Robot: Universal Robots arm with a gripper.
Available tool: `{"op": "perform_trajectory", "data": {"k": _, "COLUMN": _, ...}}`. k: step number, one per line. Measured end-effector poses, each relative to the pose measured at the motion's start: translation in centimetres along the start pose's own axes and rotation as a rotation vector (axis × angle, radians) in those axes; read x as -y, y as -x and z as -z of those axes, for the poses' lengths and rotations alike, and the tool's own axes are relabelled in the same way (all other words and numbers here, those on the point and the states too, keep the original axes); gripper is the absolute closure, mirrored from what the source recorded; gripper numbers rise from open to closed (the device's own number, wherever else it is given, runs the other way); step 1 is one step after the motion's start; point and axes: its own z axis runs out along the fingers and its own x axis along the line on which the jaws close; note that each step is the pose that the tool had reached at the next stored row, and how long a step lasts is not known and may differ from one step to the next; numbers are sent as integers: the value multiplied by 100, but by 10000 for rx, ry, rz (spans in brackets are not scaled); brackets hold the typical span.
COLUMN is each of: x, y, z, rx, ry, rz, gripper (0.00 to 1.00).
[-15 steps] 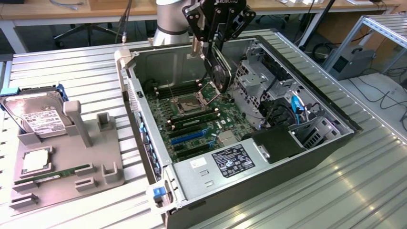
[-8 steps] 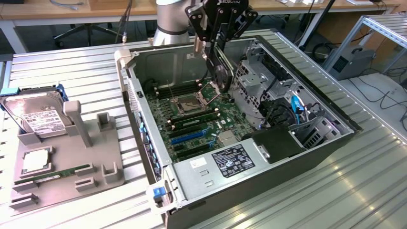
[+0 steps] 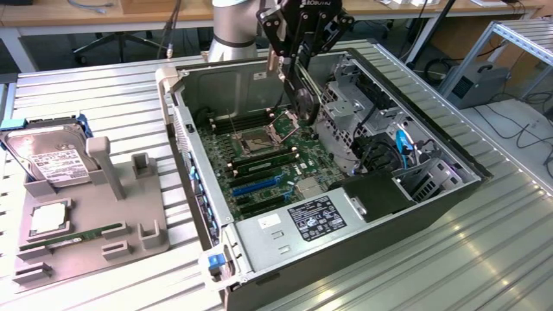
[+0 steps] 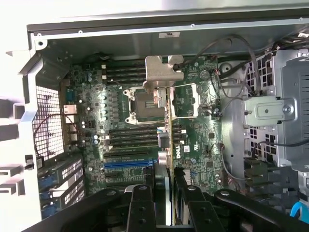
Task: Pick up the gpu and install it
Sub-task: 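Pick up the gpu and move the gpu toward the slot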
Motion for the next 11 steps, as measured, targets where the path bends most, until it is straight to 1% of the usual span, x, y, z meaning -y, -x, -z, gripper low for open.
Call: {"op": "perform_trajectory", "data": {"k": 11, "x": -1, "y": 39, "z": -50, "rx": 2, "ry": -30, "rz": 1, "gripper": 73}}
